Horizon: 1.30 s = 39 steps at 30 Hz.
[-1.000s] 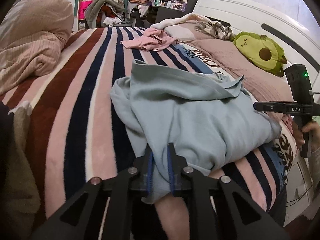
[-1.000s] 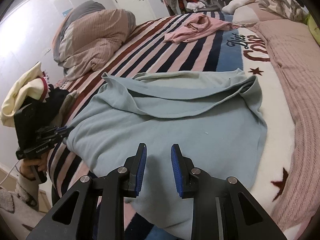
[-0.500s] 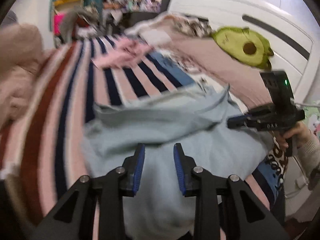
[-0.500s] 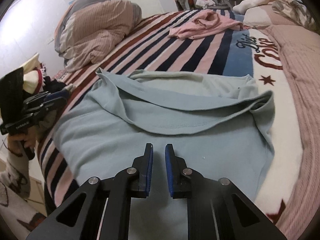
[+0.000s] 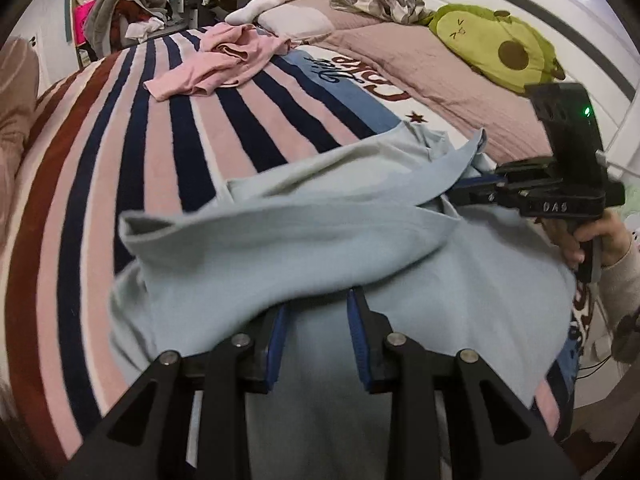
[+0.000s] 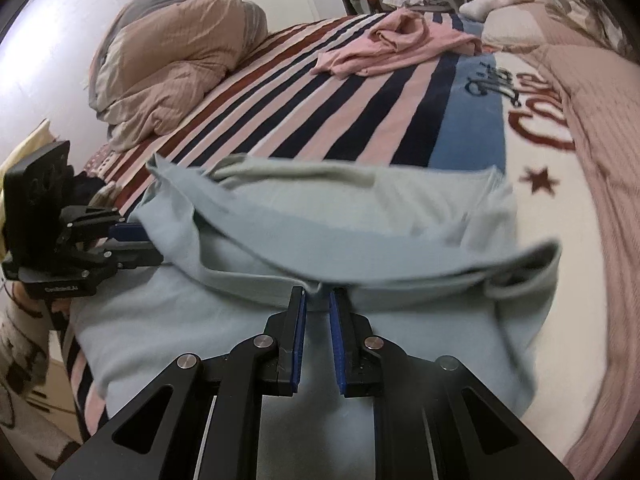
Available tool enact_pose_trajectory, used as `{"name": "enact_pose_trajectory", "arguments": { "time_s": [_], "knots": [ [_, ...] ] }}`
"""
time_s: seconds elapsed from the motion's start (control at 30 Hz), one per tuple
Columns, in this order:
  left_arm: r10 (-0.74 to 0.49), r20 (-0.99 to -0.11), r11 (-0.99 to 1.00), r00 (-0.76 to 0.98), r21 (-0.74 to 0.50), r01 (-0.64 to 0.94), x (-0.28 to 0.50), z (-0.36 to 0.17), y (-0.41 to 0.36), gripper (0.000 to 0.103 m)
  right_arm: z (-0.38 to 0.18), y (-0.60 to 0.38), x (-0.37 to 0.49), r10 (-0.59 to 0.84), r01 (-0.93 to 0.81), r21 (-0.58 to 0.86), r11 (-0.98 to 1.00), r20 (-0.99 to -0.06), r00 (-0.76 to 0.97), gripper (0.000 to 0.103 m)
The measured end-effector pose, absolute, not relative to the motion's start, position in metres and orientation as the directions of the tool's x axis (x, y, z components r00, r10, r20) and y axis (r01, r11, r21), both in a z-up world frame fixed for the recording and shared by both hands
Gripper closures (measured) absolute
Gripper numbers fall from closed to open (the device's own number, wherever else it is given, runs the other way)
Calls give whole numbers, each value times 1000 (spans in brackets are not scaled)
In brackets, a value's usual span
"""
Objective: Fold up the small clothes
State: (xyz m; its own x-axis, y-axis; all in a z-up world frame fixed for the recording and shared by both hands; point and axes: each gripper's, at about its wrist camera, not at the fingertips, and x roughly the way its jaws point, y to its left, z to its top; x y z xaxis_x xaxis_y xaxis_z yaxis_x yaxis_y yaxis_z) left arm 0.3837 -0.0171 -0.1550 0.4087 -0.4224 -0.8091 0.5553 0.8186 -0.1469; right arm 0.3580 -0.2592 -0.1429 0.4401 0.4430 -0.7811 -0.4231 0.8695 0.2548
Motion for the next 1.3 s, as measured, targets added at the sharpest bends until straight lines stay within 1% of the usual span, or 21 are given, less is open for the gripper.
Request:
{"name": "enact_pose_trajectory", "arguments": {
  "time_s": [0.17,0.27,0.33,0.47,0.5,0.53,0.57,0.6,0.63,0.67,0.7,0.73,0.77,0.8,0.83,0.87,0.9,0.97,1.1,1.23,1.3],
  "knots": [
    [-391,-808,835,441,-109,539,405,-152,-14,77,-138,-263,376,400,-408,210,889,-790,464,96],
    [-385,-791,841,476,-89,533,410,-146,-12,77,-133,-267,372,442,-418,253,872,-773,454,96],
    [-360,-783,855,508,-58,515,414,-143,-10,77,-129,-267,362,475,-441,277,854,-761,442,95],
    [-399,-775,852,490,-116,511,420,-144,-3,76,-133,-264,353,517,-463,324,825,-762,389,95],
    [-399,-774,851,492,-113,513,419,-144,-3,74,-135,-263,352,520,-463,331,822,-767,376,95],
    [-390,-772,853,502,-98,513,417,-143,-1,66,-138,-263,351,511,-462,324,826,-776,369,95],
    [-378,-769,857,516,-79,510,416,-141,0,60,-140,-263,350,483,-456,295,840,-789,380,95],
    [-367,-764,862,531,-64,503,416,-139,3,49,-139,-264,350,455,-448,264,854,-797,397,95],
    [-356,-755,870,551,-52,491,417,-136,8,45,-137,-267,351,418,-432,223,874,-800,431,94],
    [-349,-750,875,562,-46,483,417,-134,11,45,-134,-270,352,401,-419,206,884,-794,456,93],
    [-343,-745,878,572,-38,477,418,-132,14,44,-131,-274,352,387,-406,192,893,-788,479,88],
    [-327,-736,885,593,-18,465,420,-129,19,41,-126,-278,353,369,-392,172,904,-778,509,81],
    [-315,-730,890,606,-5,456,420,-129,22,39,-121,-281,354,341,-379,139,915,-769,540,78],
    [-302,-727,896,616,5,444,422,-128,26,36,-116,-283,354,297,-363,88,928,-763,574,69],
    [-297,-727,901,619,3,435,424,-128,30,35,-113,-285,354,242,-344,24,939,-758,605,58],
    [-301,-729,903,615,-9,431,426,-130,33,35,-111,-288,354,185,-320,-37,947,-751,633,50],
    [-310,-731,902,608,-25,430,428,-131,36,35,-110,-291,355,136,-293,-82,952,-746,652,40],
    [-326,-736,901,593,-52,431,431,-138,38,35,-113,-298,359,105,-272,-100,957,-754,649,39],
    [-333,-748,903,574,-78,421,437,-150,38,35,-126,-306,370,116,-265,-61,962,-790,602,39],
    [-328,-756,911,567,-96,400,444,-159,40,35,-135,-312,378,44,-214,-108,971,-795,605,39],
    [-358,-751,906,555,-136,400,445,-161,42,35,-137,-317,380,47,-193,-86,978,-802,595,39]
  ]
}}
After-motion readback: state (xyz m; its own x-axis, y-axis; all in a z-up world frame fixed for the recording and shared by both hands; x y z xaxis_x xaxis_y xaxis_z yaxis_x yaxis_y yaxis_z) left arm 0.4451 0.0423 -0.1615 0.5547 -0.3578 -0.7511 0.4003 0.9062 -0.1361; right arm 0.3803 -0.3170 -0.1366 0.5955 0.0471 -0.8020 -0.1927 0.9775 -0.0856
